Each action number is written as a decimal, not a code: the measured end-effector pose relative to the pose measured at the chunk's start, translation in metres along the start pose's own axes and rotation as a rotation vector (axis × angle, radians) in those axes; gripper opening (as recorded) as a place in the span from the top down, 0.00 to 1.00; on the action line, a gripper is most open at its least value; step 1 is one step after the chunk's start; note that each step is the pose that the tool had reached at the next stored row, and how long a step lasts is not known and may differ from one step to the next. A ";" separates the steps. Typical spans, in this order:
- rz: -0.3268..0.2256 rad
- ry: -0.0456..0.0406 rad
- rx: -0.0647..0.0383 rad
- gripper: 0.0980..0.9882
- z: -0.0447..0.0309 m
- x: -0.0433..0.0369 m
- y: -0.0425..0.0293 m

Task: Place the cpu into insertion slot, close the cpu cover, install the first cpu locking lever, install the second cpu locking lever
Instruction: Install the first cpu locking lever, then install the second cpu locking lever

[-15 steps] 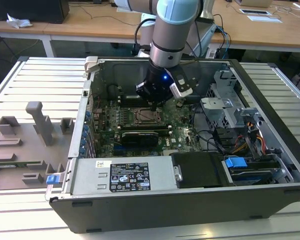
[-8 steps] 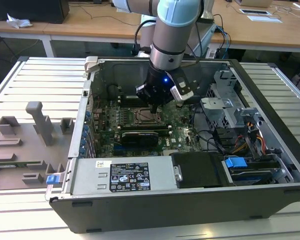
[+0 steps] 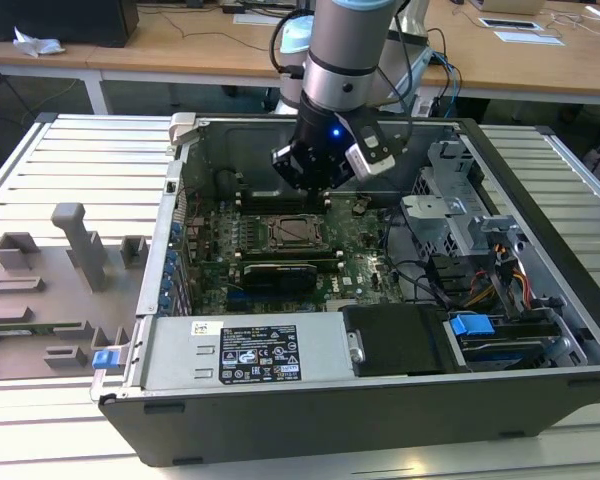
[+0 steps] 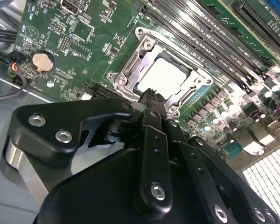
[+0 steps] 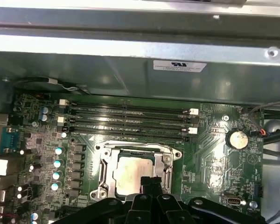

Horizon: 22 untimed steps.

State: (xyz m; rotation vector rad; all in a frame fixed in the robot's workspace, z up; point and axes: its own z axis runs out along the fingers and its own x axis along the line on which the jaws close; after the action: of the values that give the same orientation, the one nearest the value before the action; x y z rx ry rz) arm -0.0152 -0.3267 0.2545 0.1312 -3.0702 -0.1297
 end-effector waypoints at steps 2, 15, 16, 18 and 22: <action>0.000 0.0001 0.000 0.99 -0.0054 0.0003 0.0005; 0.000 0.0000 0.000 0.99 -0.0098 0.0006 0.0009; 0.000 0.0000 0.000 0.99 -0.0100 0.0006 0.0009; 0.000 0.0001 0.000 0.99 -0.0101 0.0006 0.0009; 0.000 0.0001 0.000 0.99 -0.0097 0.0018 -0.0033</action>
State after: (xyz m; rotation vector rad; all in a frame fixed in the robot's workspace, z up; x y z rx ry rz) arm -0.0160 -0.3310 0.2639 0.1312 -3.0701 -0.1293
